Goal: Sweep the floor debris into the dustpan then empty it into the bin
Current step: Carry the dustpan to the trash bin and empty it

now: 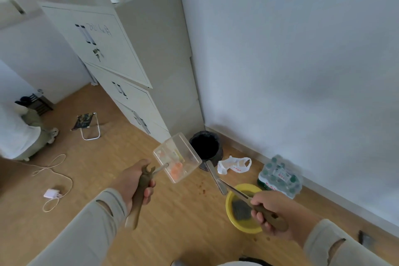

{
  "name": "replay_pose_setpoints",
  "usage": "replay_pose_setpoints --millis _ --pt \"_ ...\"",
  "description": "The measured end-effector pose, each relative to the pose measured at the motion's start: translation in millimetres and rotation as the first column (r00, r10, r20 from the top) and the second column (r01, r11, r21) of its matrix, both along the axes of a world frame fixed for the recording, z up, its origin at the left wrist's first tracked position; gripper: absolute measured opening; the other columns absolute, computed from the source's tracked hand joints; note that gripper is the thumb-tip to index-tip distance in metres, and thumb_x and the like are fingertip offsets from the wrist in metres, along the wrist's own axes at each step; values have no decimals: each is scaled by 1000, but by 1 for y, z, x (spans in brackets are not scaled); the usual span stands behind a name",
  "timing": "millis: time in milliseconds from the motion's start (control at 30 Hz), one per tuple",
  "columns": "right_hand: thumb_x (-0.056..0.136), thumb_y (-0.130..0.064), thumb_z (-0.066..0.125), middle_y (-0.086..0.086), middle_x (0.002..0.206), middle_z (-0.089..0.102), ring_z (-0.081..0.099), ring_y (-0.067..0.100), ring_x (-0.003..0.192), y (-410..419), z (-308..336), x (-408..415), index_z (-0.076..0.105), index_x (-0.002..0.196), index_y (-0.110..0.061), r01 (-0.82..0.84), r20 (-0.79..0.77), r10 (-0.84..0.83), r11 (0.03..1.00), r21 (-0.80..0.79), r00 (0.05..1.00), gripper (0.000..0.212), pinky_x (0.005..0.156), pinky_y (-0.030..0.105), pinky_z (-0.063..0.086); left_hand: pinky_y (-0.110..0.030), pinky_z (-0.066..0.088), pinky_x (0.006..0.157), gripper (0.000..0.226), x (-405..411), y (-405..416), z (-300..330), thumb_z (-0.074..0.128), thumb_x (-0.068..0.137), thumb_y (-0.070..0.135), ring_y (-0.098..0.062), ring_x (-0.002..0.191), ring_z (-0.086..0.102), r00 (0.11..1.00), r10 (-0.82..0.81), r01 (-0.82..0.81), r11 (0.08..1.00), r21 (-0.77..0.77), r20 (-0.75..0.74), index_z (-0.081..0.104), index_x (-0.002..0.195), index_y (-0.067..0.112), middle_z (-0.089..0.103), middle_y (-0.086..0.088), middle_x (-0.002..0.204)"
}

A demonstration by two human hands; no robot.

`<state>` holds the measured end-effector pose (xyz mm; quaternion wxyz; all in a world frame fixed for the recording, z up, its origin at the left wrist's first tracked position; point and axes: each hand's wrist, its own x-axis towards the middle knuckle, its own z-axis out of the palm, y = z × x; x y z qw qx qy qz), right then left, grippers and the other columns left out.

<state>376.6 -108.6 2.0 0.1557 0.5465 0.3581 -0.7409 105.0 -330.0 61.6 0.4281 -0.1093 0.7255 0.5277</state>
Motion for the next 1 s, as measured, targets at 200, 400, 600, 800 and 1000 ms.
replay_pose_setpoints --millis 200,400,600,800,1000 --pt "96 -11 57 13 68 64 54 15 44 15 19 28 56 103 -3 105 -72 -106 994 -24 992 11 36 23 40 -24 38 44 33 15 24 9 58 96 46 -19 37 43 996 -79 80 997 21 -43 52 79 19 54 -8 62" --pt "99 -10 54 13 66 62 53 15 42 12 27 22 54 98 -2 205 -163 -213 977 -60 963 8 34 22 40 -24 37 43 30 28 52 14 58 96 42 -20 38 43 972 -183 180 983 -33 -147 53 78 19 54 -9 61" --pt "99 -7 50 11 65 55 48 14 42 7 36 -10 50 95 -4 337 -236 -369 927 -168 899 5 32 21 36 -22 37 41 22 35 87 10 57 95 34 -20 36 44 935 -296 270 952 -147 -195 55 83 15 50 -7 58" --pt "96 -7 50 11 65 56 51 14 41 7 37 -27 48 98 -9 431 -255 -506 852 -297 824 4 32 22 36 -19 34 37 34 35 118 -6 48 104 38 -21 33 45 926 -344 315 932 -181 -157 66 89 13 42 -5 57" --pt "95 -8 51 11 65 57 50 15 40 9 35 -31 49 107 -10 440 -241 -525 835 -330 816 12 32 22 37 -19 33 40 36 43 140 -20 43 104 38 -21 31 45 929 -346 309 921 -238 -134 58 81 15 41 -4 56"
